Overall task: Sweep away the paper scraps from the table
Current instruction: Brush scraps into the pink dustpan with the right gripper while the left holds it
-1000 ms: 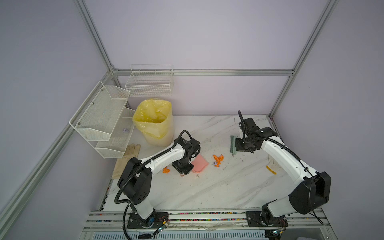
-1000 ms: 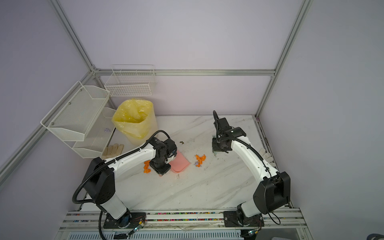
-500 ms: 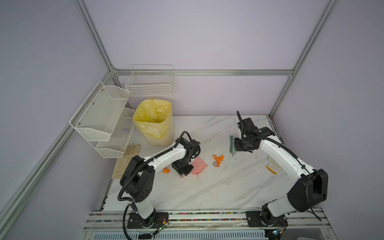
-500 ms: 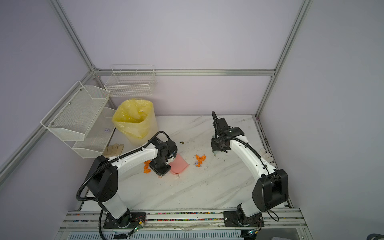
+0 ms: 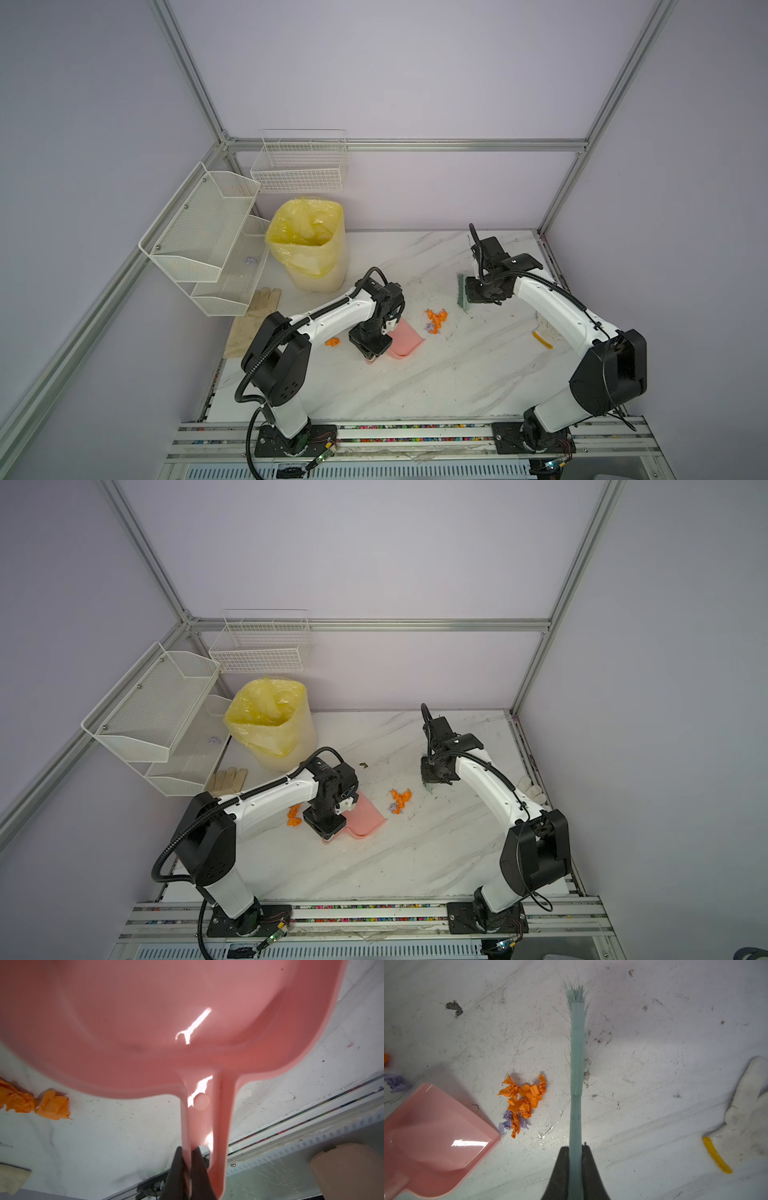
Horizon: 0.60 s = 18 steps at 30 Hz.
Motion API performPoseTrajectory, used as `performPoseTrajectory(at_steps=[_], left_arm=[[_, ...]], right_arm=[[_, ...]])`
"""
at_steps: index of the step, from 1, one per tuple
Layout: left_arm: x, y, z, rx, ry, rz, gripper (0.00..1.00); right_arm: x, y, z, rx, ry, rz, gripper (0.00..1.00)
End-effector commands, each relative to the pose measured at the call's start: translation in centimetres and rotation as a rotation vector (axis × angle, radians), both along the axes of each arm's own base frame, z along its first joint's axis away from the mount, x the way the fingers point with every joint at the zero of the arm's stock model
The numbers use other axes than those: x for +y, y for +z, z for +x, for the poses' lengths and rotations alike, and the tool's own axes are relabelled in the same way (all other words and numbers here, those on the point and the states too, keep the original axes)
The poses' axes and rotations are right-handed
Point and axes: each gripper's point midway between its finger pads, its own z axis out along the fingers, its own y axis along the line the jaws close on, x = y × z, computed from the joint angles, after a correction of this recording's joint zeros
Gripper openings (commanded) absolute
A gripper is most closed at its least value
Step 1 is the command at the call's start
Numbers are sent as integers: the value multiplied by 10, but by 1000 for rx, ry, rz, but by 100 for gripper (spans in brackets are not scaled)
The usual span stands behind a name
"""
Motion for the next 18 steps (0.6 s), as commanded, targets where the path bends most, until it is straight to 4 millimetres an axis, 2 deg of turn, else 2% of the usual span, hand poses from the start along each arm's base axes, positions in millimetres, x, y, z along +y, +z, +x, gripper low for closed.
performPoseTrajectory(at_steps=[1,5,18], left_arm=[[-28,24,4,12,11,-133,0],[-43,20,-1,75,30,-178,0],[-40,0,16,70,24,-75,0]], right_arm=[[-1,5,-7,-9,13,14,0],[2,2,-12,-3,25,38,0],[27,-4,-29,25,99,104,0]])
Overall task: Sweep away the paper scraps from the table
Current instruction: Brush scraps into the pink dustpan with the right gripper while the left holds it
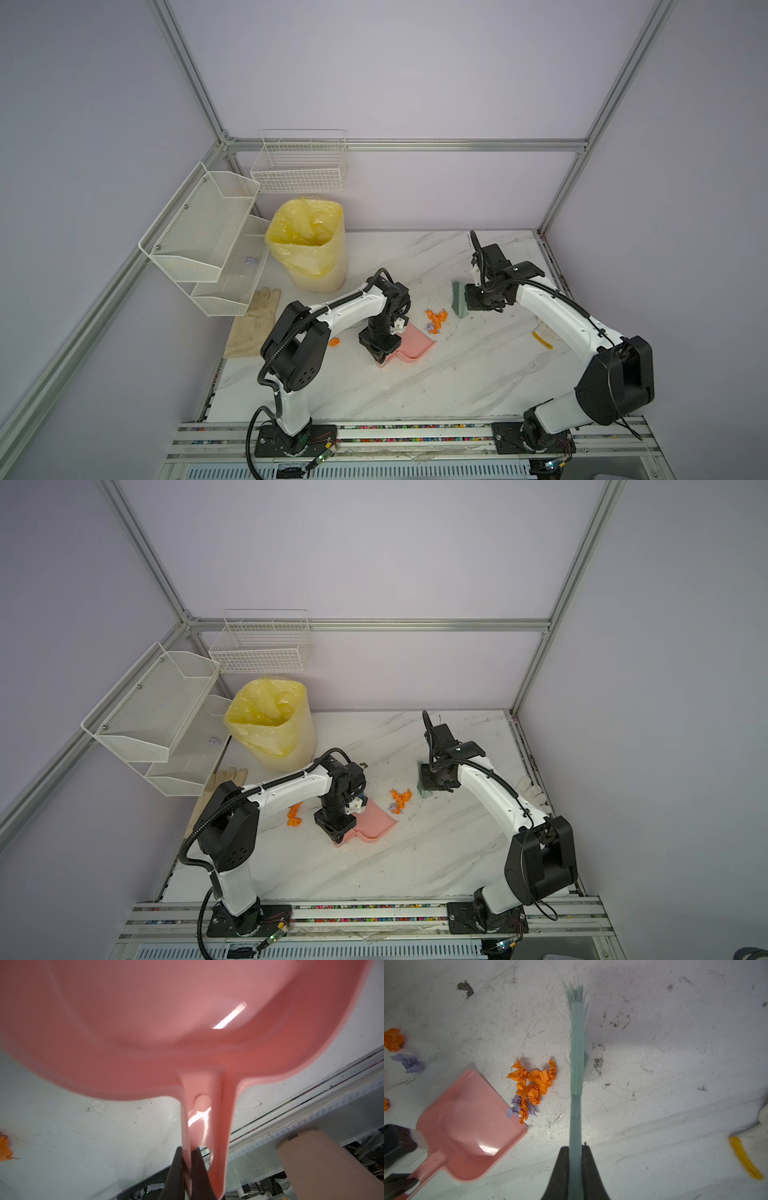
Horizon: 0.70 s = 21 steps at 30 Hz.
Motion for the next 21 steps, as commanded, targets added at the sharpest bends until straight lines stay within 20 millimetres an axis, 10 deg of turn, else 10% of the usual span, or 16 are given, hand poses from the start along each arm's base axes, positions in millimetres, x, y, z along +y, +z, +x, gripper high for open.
performPoseTrajectory(at_steps=[1,11,21], left_arm=[[-12,16,17,-65,7,-22,0],[-13,5,24,-61,5,11,0],[-15,-6,30,-88,11,12,0]], right_arm=[[15,4,-11,-1,55,31,0],[94,8,-43,13,193,130,0],[121,38,-62,7,288,292,0]])
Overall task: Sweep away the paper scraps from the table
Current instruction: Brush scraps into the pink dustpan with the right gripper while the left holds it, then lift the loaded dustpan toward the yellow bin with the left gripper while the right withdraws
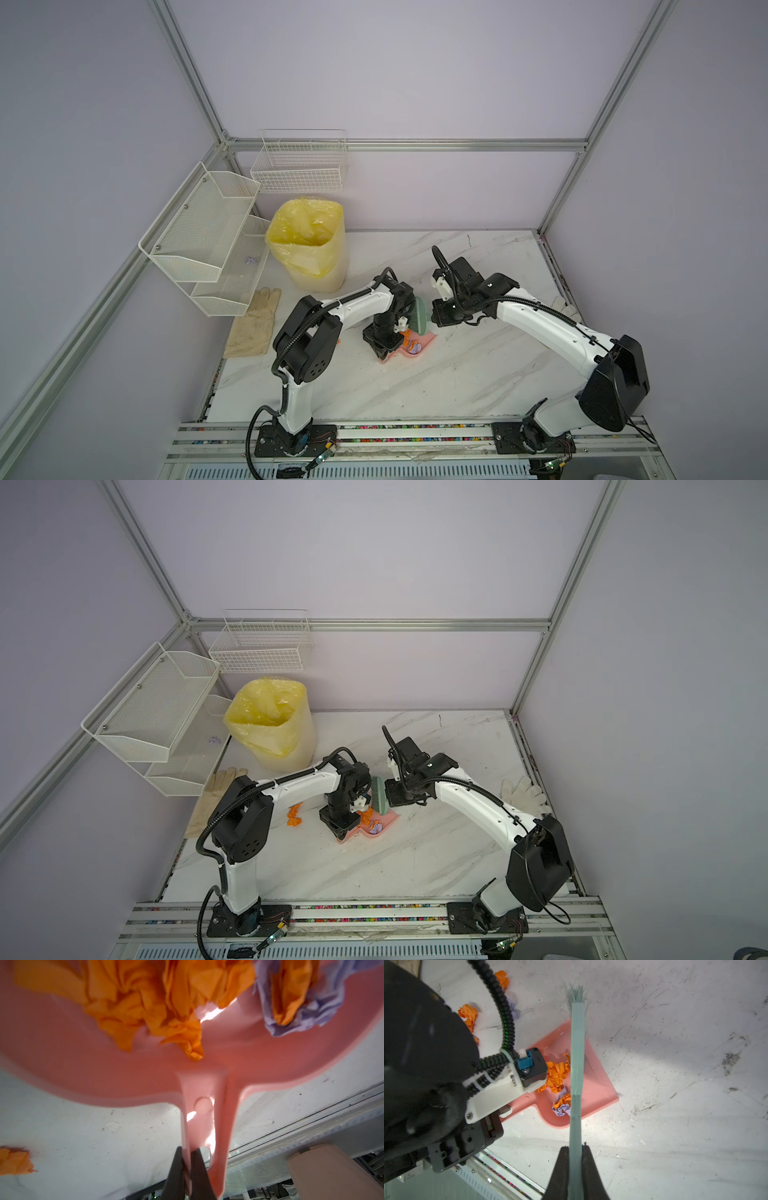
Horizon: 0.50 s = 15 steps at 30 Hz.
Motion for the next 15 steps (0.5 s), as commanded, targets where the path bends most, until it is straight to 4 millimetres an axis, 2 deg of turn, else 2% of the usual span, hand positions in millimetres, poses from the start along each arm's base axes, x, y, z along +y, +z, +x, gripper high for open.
performPoseTrajectory(at_steps=[1,4,7,11,15], left_arm=[[-12,9,15,-72,26,-42,0],[-11,8,21,-104,27,-39,0],[-8,11,31,-162,27,-22,0],[-12,23,39,-215,26,-63,0],[-11,25,40,-227,33,-63,0]], right_arm=[[13,30,-5,-29,30,115,0],[14,45,-2,-58,10,143,0],[2,55,11,-107,-83,104,0],[-14,56,24,-140,-157,50,0],[-32,58,33,-175,-213,-7,0]])
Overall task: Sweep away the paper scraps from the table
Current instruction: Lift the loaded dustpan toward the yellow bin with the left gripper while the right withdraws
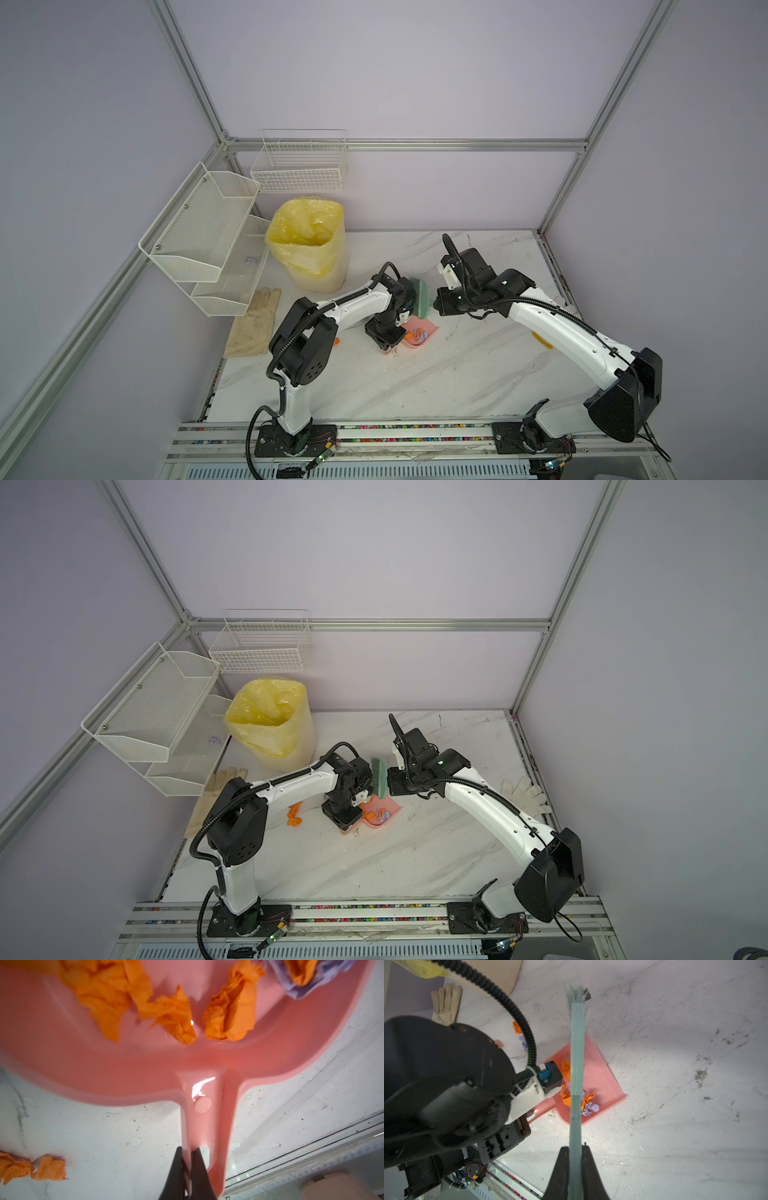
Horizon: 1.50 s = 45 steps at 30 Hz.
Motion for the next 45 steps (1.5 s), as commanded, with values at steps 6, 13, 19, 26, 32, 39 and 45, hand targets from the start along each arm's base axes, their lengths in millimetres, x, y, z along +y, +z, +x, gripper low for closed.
performPoseTrajectory(at_steps=[6,13,19,26,32,39,45], left_arm=[[-8,26,14,-94,44,-75,0],[-26,58,32,-143,50,-187,0],[-30,82,46,-177,74,-256,0],[-21,98,63,-230,116,-279,0],[-16,126,90,-314,175,-337,0],[-8,155,110,-361,179,-334,0],[2,186,124,-421,178,-318,0]], right_arm=[[-38,16,20,-71,-137,-34,0],[-55,35,29,-119,-210,-7,0],[-85,50,44,-170,-302,-1,0],[-97,56,55,-194,-346,11,0],[-94,44,58,-168,-348,18,0],[-90,26,58,-136,-337,28,0],[-84,17,57,-117,-327,50,0]])
